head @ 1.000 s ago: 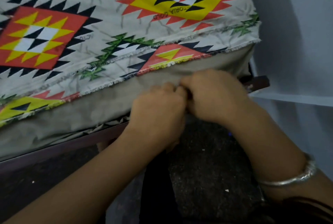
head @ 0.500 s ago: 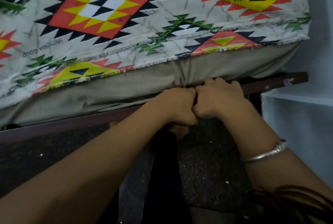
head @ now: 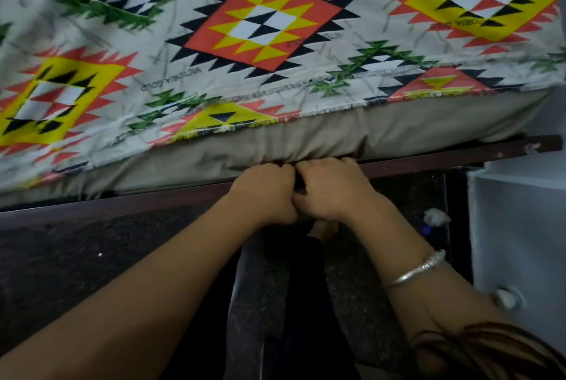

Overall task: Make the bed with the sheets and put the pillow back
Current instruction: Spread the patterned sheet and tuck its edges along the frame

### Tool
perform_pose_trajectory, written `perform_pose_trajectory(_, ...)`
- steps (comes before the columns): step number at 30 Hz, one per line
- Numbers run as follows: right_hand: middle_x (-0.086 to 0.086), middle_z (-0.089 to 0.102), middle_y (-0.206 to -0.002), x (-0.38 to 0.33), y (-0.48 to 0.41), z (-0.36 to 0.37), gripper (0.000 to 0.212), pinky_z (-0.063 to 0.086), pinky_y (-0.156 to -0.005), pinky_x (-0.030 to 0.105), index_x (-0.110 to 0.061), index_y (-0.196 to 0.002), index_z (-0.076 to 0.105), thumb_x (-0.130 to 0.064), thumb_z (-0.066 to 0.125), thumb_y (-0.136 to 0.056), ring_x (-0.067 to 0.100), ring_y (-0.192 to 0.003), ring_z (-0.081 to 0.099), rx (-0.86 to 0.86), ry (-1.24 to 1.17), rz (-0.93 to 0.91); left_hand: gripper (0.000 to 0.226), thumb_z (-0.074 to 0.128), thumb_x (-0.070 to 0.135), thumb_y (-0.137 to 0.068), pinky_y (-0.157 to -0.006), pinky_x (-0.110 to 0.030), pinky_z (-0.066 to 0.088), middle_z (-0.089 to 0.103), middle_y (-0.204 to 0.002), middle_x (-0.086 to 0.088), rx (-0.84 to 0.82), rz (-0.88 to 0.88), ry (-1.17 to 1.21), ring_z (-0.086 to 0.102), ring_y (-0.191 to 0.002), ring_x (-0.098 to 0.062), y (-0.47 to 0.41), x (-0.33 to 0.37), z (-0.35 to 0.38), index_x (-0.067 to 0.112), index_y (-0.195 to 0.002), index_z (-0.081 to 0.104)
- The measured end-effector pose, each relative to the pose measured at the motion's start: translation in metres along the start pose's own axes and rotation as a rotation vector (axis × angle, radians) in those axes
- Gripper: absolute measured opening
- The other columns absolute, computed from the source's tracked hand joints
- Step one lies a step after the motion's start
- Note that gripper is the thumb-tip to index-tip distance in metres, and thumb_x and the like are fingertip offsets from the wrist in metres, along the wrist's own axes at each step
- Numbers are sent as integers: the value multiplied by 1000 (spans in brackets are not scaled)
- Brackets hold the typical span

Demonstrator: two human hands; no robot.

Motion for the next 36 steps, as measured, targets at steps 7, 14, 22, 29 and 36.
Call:
perform_pose_trajectory(7,9,58,-127,1,-32,-4,45,46,-92,39,-24,-122,58,-41,56,-80,28,-109,56,-313,-40,96,61,73,54,-66,-83,-37,51,65,-115,-8,-70,1,233,61,-102,-28,-22,-13,5,19,-115,61)
perform_pose_trajectory(14,11,62,-121,-30,-42,-19,32,48,-84,36,-15,-113,63,-28,60,-83,29,-107,60,-231,245,39,48,72,47,-75,-70,-32,44,67,-108,-10,98,-21,234,63,-98,-29,-9,-32,-2,14,-108,64)
perform_pose_trajectory(22,12,63,-112,-115,-33,-3,30,45,-74,36,-15,-116,52,-32,49,-90,33,-101,60,93,168,-313,42,56,44,-78,-84,-34,40,59,-114,-6,351,-354,46,58,-103,-29,63,-97,20,17,-110,56)
perform_pose_trajectory(29,8,64,-115,-124,-54,9,36,40,-67,31,-21,-113,61,-36,63,-81,29,-101,61,-145,265,-207,65,74,62,-59,-76,-31,40,66,-108,-2,63,-276,193,62,-98,-23,46,-114,23,21,-107,61)
perform_pose_trajectory(36,5,64,-111,-158,-51,-11,26,44,-73,32,-21,-107,64,-31,58,-83,28,-102,62,35,456,-213,41,70,43,-72,-77,-34,42,66,-100,-7,397,-177,262,62,-93,-29,62,-131,37,16,-101,60)
Point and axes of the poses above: each hand's wrist, its own y-axis away from the middle knuckle, its own z-axis out of the palm, x = y × z, the point moved 4 cm from there along -y, towards the middle knuckle
